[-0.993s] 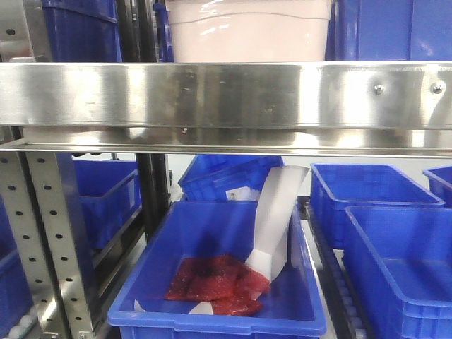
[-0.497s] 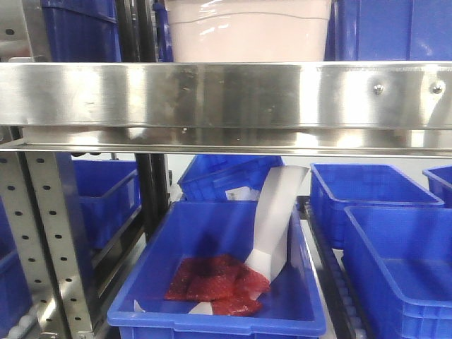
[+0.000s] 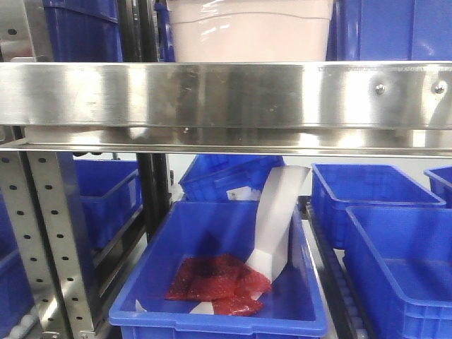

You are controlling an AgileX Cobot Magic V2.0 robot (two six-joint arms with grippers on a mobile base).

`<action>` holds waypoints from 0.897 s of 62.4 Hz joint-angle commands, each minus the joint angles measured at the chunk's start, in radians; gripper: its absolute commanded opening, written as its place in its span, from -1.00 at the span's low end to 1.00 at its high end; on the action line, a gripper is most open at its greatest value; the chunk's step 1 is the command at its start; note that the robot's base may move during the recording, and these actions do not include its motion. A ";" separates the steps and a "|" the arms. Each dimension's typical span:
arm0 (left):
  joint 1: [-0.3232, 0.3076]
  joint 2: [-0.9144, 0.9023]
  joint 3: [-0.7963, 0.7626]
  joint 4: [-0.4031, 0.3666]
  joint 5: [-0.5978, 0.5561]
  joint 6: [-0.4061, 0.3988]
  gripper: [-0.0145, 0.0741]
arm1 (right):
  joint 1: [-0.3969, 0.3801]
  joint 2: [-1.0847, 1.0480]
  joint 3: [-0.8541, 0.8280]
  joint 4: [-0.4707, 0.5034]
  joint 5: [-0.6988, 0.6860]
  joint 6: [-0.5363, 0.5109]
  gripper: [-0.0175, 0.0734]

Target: Grab white bin and place on right shelf

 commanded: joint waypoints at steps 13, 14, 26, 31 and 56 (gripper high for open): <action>0.000 -0.011 -0.002 -0.010 -0.079 -0.008 -0.94 | 0.001 -0.147 0.151 -0.010 -0.142 0.003 -0.47; 0.000 -0.011 -0.002 -0.010 -0.079 -0.008 -0.94 | 0.004 -0.144 0.160 -0.007 -0.155 0.003 -0.47; 0.000 -0.011 -0.002 -0.010 -0.079 -0.008 -0.94 | 0.020 -0.143 0.157 -0.007 -0.112 -0.002 -0.47; 0.000 -0.011 -0.002 -0.010 -0.079 -0.008 -0.94 | 0.020 -0.143 0.157 -0.007 -0.113 -0.002 -0.47; 0.000 -0.011 -0.002 -0.010 -0.079 -0.008 -0.94 | 0.020 -0.143 0.157 -0.007 -0.113 -0.002 -0.47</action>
